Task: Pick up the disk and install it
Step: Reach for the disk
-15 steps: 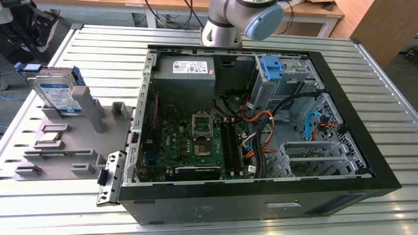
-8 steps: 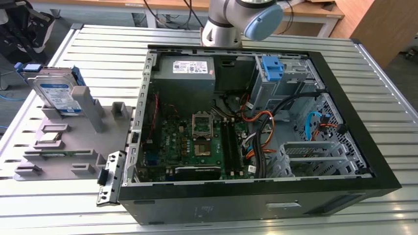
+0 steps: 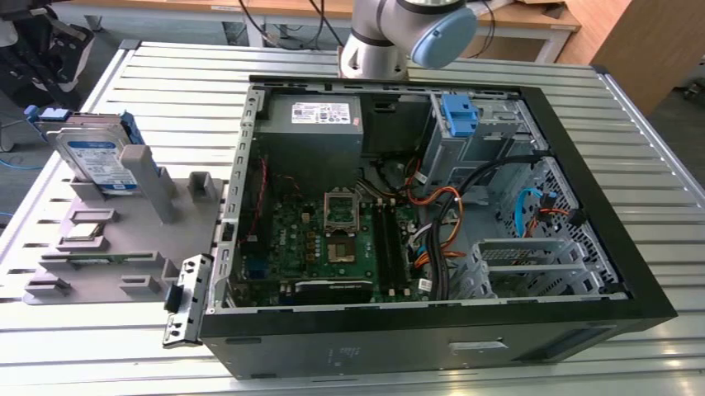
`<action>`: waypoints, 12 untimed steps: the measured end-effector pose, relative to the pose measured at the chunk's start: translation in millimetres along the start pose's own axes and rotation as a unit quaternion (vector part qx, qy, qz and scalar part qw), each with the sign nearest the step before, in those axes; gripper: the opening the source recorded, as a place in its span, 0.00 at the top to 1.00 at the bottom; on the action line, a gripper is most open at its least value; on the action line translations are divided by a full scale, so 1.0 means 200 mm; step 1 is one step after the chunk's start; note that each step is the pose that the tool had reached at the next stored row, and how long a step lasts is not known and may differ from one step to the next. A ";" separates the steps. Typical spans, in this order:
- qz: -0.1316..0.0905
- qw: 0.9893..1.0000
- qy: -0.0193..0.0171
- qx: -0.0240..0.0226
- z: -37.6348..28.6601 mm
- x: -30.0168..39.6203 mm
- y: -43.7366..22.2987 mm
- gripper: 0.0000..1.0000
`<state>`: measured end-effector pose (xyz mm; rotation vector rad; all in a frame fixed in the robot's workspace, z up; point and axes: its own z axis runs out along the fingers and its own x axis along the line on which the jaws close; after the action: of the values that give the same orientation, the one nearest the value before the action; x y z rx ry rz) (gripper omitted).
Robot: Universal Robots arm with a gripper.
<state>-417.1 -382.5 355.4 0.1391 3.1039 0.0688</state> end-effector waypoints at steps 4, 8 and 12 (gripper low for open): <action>0.000 1.000 0.000 0.000 0.006 0.007 0.000 0.89; 0.000 1.000 0.000 0.000 0.013 0.017 0.001 0.89; 0.000 1.000 0.000 0.000 0.019 0.021 0.001 0.89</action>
<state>-421.0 -381.9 351.5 0.1392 3.1040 0.0687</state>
